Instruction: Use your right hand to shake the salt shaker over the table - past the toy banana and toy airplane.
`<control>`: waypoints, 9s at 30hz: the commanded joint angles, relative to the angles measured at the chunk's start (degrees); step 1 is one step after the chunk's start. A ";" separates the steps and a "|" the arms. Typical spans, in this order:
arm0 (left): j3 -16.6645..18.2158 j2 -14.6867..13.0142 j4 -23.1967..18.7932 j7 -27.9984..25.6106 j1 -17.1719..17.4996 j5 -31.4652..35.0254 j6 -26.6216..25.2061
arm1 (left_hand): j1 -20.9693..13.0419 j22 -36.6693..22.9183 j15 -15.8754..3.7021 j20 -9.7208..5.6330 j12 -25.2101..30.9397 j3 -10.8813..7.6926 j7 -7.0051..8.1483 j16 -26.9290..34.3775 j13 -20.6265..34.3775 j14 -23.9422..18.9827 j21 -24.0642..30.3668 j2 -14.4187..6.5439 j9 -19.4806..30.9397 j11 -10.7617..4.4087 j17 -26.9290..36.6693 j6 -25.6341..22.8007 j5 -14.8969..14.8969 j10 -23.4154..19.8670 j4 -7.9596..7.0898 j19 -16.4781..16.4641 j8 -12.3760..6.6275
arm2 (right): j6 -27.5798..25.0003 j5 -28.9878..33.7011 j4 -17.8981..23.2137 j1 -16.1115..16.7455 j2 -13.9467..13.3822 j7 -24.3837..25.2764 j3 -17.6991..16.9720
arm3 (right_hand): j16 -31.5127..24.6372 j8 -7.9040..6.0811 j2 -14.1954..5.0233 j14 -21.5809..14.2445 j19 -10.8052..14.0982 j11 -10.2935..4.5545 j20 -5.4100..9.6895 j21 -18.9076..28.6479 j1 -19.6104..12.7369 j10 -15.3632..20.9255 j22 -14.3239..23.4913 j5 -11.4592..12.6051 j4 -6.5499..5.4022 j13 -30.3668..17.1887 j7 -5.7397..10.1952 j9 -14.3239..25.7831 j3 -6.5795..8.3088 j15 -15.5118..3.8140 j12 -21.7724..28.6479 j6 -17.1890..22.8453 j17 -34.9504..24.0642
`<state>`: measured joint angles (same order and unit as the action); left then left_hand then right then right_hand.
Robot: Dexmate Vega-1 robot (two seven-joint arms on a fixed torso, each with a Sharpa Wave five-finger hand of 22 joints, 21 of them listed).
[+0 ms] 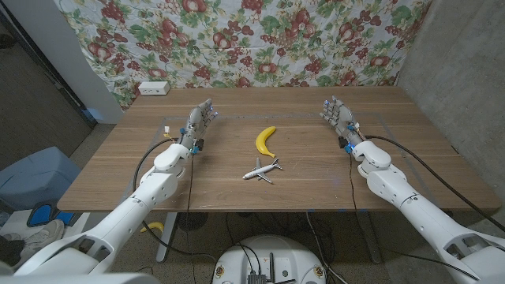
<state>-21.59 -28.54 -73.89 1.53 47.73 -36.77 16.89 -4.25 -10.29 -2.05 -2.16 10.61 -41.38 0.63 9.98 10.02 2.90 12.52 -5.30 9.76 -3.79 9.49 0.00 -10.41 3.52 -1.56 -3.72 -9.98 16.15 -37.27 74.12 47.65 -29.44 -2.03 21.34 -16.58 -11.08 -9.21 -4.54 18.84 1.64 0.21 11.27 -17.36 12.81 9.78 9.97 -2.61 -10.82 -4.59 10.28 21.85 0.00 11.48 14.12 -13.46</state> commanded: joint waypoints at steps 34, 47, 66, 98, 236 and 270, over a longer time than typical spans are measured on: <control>-0.74 1.09 3.18 0.21 -2.13 1.26 1.28 | -0.14 -0.15 -2.08 0.47 0.49 -0.26 0.63 0.31 0.21 0.26 0.15 -4.02 0.09 -0.10 0.29 -0.30 -0.36 0.07 0.29 -0.74 -0.44 | 2.24 5.53 1.35 -2.55 -1.87 -0.09 1.31 | 0.66 -0.62 2.60 -3.53 2.69 1.18 -1.58 0.85 -6.62 2.79 0.31 1.42 8.54 -0.24 -0.10 0.20 2.27 1.13 0.57 2.72 1.54; -1.05 1.46 3.75 0.23 -2.57 1.63 1.52 | -0.10 -0.16 -1.87 0.79 0.54 -0.31 0.73 0.35 0.20 0.00 0.21 -3.90 0.10 -0.01 0.28 -0.46 -0.36 -0.14 0.40 -1.13 -0.47 | 1.46 8.77 4.88 -1.65 -4.07 3.06 1.00 | 0.77 -0.58 2.48 -3.54 2.70 1.22 -1.55 0.78 -6.97 3.05 0.34 1.59 9.16 -0.26 0.05 0.22 2.34 1.13 0.55 2.91 1.46; -1.26 1.99 5.33 0.74 -3.51 1.80 2.05 | -0.02 -0.17 -1.90 0.86 0.58 -0.38 0.74 0.33 0.19 -0.16 0.16 -3.82 0.12 0.02 0.29 -0.90 -0.36 -0.41 0.48 -1.30 -0.56 | -0.80 12.90 8.64 -0.40 -6.00 8.19 0.43 | 0.86 -0.55 2.14 -3.55 2.67 1.07 -1.54 0.70 -7.11 3.38 0.36 1.74 9.62 -0.29 0.26 0.25 2.34 0.99 0.54 3.23 1.29; -1.45 1.93 4.95 0.66 -3.51 2.04 1.91 | 0.07 -0.17 -1.93 1.04 0.54 -0.45 0.62 0.30 0.18 -0.38 0.04 -3.72 0.14 -0.06 0.28 -1.29 -0.35 -0.56 0.69 -1.45 -0.56 | -3.97 17.96 10.24 0.64 -7.12 15.34 -0.35 | 1.07 -0.63 1.55 -3.50 2.41 0.70 -1.33 0.51 -7.56 3.69 0.39 2.05 10.44 -0.32 0.57 0.28 2.45 0.62 0.42 4.16 1.06; -1.44 1.42 4.35 1.43 -3.66 1.79 1.38 | 0.30 -0.19 -2.00 1.31 0.41 -0.39 0.70 0.24 0.18 -0.58 -0.35 -3.73 0.16 -0.02 0.28 -1.37 -0.29 -0.72 1.48 -1.73 -0.39 | -47.33 36.98 21.49 -2.79 -11.65 26.52 10.44 | 2.67 0.25 2.28 -2.95 0.28 -1.98 -1.51 -0.02 -12.85 3.60 0.35 2.56 12.93 -0.43 2.61 0.44 3.24 -0.29 -0.02 1.90 1.40; -1.10 0.72 2.26 0.23 -2.39 1.82 0.80 | 0.31 -0.19 -1.94 1.39 0.41 -0.37 0.68 0.24 0.18 -0.62 -0.41 -3.80 0.17 0.01 0.28 -1.46 -0.28 -0.76 1.64 -1.78 -0.41 | -53.70 39.65 17.22 -7.79 -10.26 24.60 15.26 | 2.92 -0.52 4.45 -4.25 1.21 -2.95 -2.69 0.37 -18.02 5.26 0.31 1.77 13.39 -0.58 2.90 0.61 3.62 -0.24 0.35 2.06 1.82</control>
<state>-22.82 -27.49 -70.77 2.24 44.81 -35.02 18.01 -4.25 -10.25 -1.85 -0.82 10.87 -41.58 1.33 9.98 9.98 2.45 12.28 -5.29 9.73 -3.68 9.45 -1.13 -10.41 2.99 -0.37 -5.04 -10.19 -35.51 1.26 92.81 41.56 -40.11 23.42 34.85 -13.73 -11.08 -5.14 -8.32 19.64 -1.24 -2.06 11.44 -34.41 17.75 9.99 12.02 10.54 -11.21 -1.73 10.82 25.29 -0.30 11.47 15.73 -11.63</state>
